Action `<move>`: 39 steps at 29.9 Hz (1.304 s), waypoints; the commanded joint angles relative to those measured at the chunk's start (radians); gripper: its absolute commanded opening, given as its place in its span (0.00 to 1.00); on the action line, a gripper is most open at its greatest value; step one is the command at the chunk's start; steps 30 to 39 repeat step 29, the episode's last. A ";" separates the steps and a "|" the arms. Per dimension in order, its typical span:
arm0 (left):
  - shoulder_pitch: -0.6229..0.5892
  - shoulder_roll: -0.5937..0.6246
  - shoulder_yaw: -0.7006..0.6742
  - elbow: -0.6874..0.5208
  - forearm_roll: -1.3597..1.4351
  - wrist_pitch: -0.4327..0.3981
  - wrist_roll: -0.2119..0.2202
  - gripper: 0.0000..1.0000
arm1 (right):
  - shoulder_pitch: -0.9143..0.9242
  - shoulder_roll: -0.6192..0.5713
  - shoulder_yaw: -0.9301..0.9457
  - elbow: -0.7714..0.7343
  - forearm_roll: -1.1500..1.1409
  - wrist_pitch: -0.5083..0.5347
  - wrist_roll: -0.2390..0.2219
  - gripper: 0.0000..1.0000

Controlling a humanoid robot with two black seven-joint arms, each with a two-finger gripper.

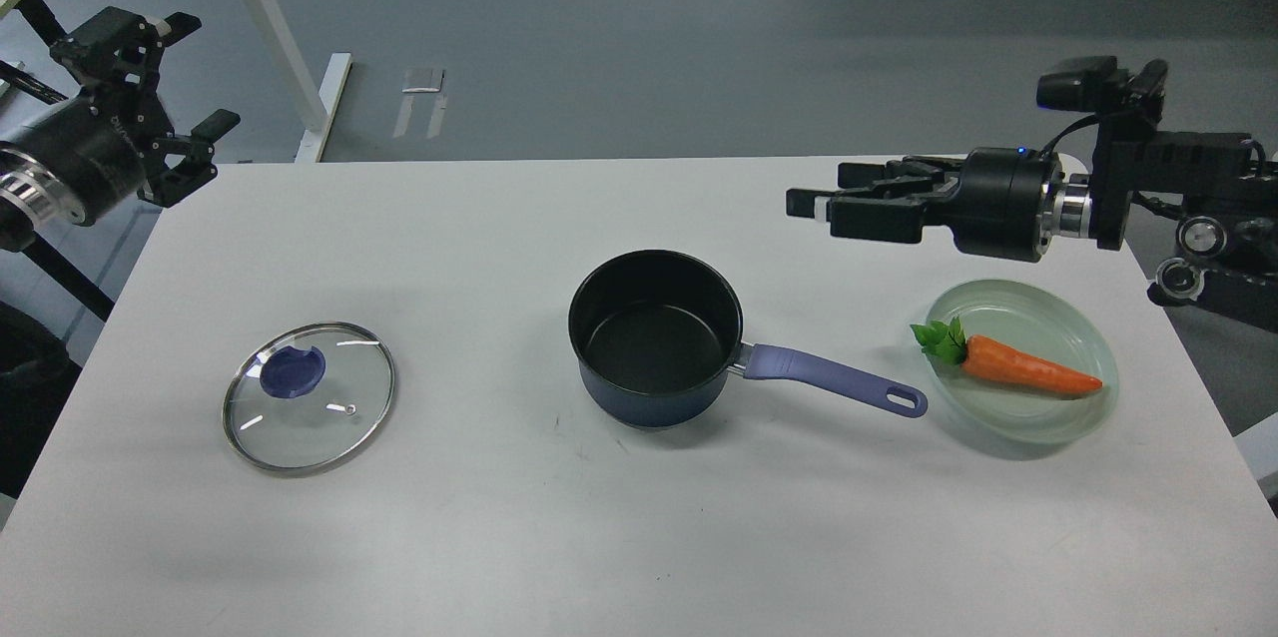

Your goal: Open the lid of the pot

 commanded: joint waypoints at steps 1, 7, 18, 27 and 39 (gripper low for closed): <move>0.003 -0.046 0.000 0.040 -0.055 -0.021 0.000 0.99 | -0.060 0.003 0.073 -0.023 0.314 -0.006 0.000 0.99; 0.044 -0.113 -0.020 0.068 -0.136 -0.027 0.000 0.99 | -0.244 0.072 0.242 -0.116 0.635 -0.007 0.000 0.99; 0.262 -0.199 -0.282 0.068 -0.176 -0.103 0.076 0.99 | -0.571 0.337 0.596 -0.343 0.806 -0.007 0.000 0.99; 0.336 -0.218 -0.331 0.070 -0.176 -0.108 0.071 0.99 | -0.626 0.374 0.616 -0.343 0.806 0.003 0.000 0.99; 0.336 -0.218 -0.331 0.071 -0.178 -0.104 0.071 0.99 | -0.629 0.373 0.616 -0.337 0.806 0.005 0.000 0.99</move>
